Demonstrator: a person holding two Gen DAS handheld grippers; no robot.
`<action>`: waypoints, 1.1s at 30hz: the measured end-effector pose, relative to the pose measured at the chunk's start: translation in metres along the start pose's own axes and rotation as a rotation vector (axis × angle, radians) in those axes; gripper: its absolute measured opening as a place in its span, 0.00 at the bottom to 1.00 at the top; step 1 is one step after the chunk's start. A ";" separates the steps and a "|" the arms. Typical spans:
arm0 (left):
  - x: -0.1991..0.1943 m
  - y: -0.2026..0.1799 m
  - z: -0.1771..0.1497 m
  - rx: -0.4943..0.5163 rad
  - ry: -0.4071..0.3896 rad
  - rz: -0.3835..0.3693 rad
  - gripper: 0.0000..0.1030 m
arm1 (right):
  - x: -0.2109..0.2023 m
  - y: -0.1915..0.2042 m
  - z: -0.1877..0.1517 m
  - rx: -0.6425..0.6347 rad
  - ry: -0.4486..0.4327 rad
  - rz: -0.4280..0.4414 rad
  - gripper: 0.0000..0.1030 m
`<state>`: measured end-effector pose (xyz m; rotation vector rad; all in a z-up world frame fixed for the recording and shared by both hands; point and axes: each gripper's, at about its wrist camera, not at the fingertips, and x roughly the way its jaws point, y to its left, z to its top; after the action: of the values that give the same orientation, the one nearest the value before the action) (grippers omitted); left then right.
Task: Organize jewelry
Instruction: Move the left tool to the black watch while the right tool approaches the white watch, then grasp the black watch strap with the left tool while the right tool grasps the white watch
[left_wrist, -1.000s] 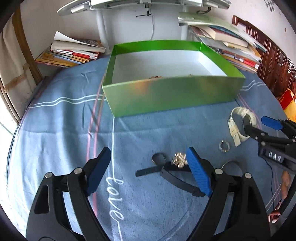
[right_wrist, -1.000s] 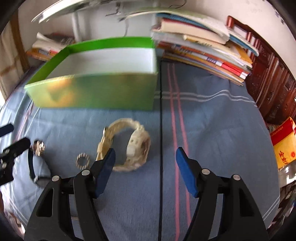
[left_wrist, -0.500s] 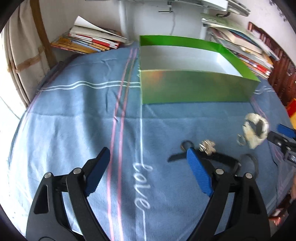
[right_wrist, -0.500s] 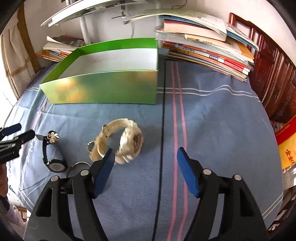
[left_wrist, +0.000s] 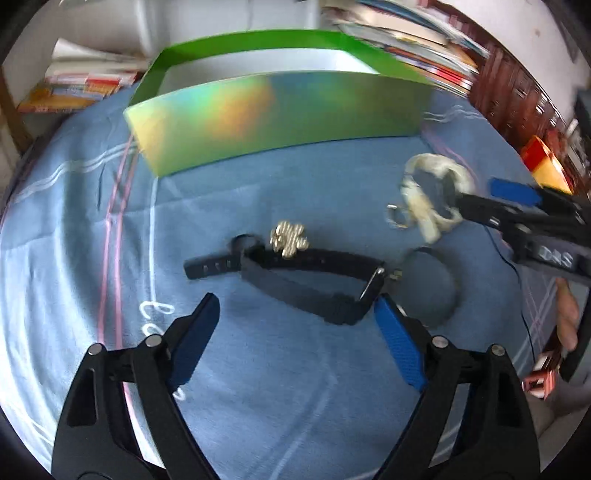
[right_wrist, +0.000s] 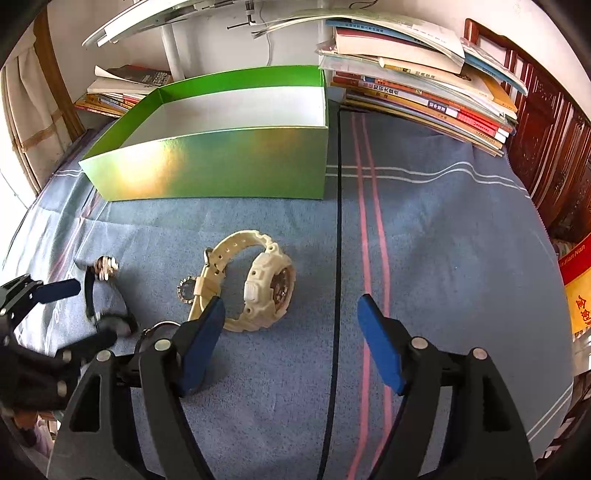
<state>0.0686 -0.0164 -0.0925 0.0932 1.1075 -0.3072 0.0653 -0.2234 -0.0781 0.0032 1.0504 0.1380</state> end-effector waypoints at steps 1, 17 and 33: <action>0.000 0.004 0.001 -0.015 -0.001 0.009 0.83 | 0.000 -0.001 0.000 -0.001 -0.001 0.002 0.72; 0.003 0.033 0.012 -0.161 0.009 0.056 0.85 | 0.013 0.016 0.008 -0.023 0.014 0.037 0.73; -0.001 0.058 0.012 -0.174 -0.015 0.129 0.36 | 0.023 0.025 0.013 -0.064 0.017 0.057 0.60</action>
<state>0.0955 0.0363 -0.0904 0.0073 1.1036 -0.0952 0.0849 -0.1951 -0.0899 -0.0266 1.0628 0.2234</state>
